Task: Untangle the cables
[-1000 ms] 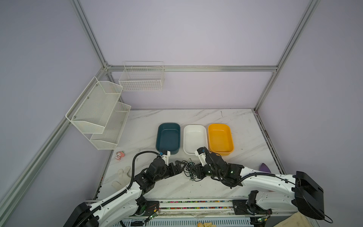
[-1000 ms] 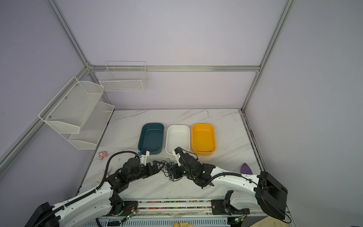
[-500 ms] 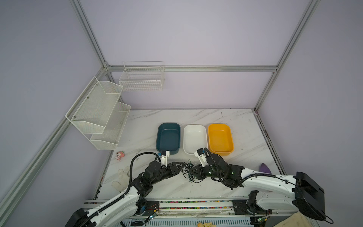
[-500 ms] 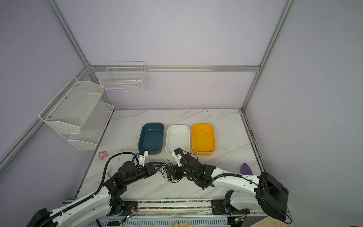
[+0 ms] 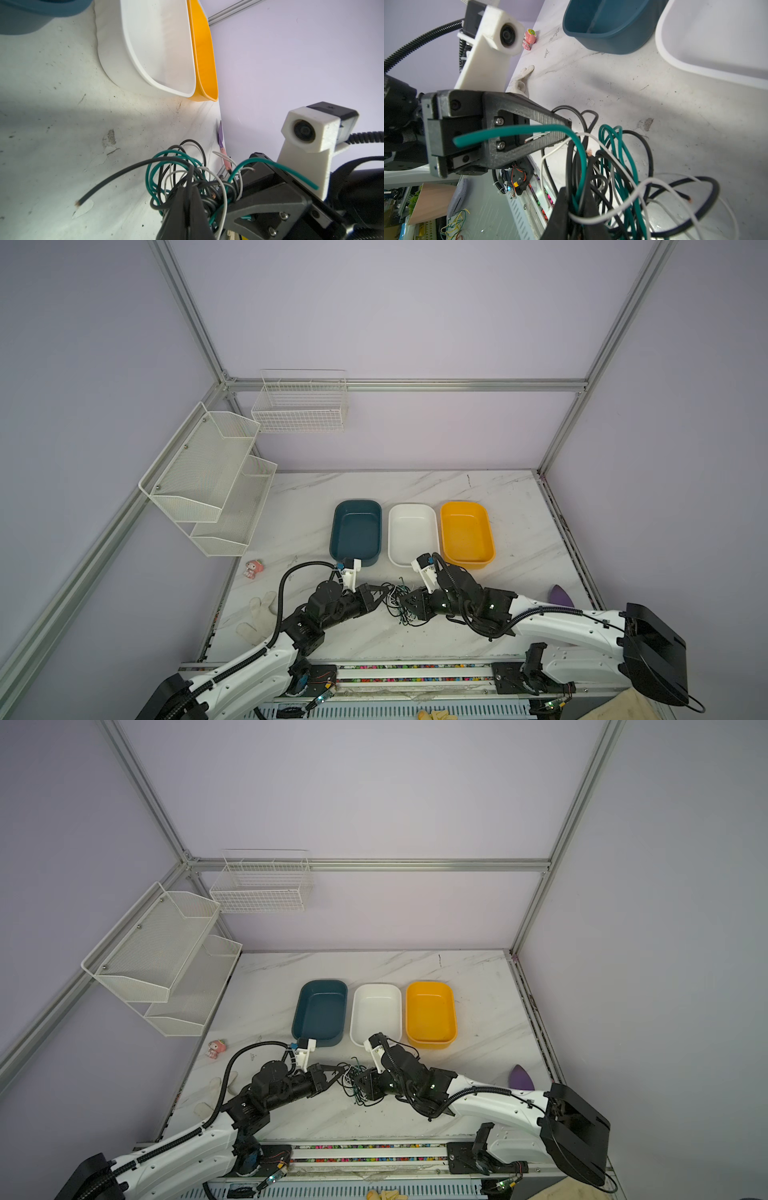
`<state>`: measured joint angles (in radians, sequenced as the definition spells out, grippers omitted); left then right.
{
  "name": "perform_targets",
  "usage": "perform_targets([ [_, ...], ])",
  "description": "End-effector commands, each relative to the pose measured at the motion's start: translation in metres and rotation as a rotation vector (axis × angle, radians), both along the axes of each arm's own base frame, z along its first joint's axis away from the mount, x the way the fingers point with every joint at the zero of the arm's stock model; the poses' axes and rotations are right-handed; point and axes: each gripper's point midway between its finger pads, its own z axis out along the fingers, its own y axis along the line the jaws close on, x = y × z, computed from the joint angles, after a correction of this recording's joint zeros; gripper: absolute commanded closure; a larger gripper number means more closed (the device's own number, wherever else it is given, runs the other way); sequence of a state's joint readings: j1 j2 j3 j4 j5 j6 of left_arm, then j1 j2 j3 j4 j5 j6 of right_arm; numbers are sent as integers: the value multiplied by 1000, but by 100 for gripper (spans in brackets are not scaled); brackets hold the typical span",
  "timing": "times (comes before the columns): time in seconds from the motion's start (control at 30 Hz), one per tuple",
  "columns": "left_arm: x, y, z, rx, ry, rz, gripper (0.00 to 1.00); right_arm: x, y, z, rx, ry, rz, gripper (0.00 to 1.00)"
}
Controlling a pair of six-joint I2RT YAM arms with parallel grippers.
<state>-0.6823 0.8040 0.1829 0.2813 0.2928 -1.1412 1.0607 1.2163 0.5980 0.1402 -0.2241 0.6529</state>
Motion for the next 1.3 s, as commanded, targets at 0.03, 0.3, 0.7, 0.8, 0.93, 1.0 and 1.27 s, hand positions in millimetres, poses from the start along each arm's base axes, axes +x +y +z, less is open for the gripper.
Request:
perform_targets([
  [0.03,-1,1,-8,4,0,3,100,7,-4,-6,-6,4,-64,94],
  [0.3,9,-13,7,4,0,-30,100,16,-12,-21,-47,11,-109,79],
  [0.7,15,-29,22,-11,9,-62,100,26,-28,-19,-40,5,-151,63],
  [0.8,15,-34,32,-26,-1,-79,100,28,-32,-19,-62,-7,-162,64],
  [0.93,15,-38,46,-29,-16,-94,100,33,-37,-20,-74,-7,-181,64],
  [1.0,15,-39,50,-16,-23,-104,100,36,-41,-21,-81,-6,-196,64],
  [1.27,9,-37,52,31,-20,-122,100,42,-48,-22,-84,-10,-208,54],
])
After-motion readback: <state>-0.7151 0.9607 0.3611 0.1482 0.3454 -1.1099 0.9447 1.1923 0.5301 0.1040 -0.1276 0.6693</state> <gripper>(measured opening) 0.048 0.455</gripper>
